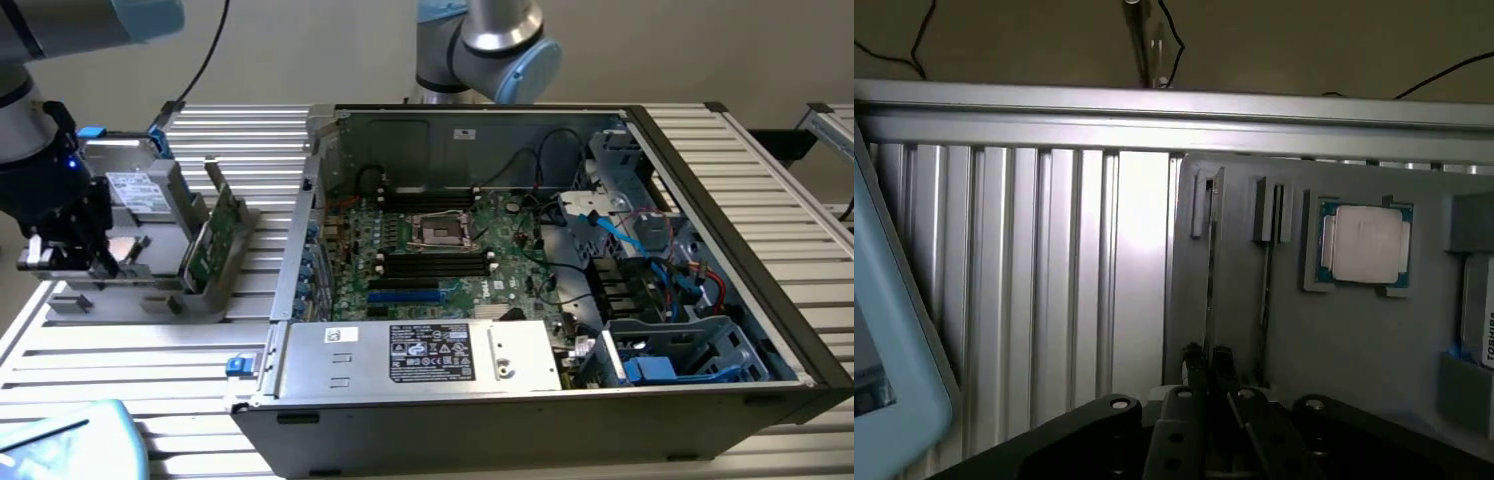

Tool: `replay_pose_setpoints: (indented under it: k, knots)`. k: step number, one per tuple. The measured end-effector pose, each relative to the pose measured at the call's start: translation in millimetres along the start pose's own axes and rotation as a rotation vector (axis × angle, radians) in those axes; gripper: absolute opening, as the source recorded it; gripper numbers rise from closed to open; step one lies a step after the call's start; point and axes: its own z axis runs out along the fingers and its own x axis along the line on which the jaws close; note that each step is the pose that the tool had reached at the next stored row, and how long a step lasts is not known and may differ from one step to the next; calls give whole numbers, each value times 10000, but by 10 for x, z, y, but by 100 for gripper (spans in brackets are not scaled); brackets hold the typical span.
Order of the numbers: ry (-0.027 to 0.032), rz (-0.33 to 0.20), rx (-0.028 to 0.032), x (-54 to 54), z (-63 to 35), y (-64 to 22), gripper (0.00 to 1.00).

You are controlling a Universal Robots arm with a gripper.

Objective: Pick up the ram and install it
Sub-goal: 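Pick up the ram and move it above insertion slot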

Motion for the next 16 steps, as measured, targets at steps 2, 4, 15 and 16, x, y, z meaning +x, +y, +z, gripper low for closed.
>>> replay_pose_setpoints:
  k: [2,4,15,16]
  knots:
    - [-2,0,-2,4,-94,-40,14]
    - [-9,0,-2,10,-186,-79,14]
    - [-130,-9,-22,53,-610,-470,14]
    - [-135,-8,-32,55,-639,-503,14]
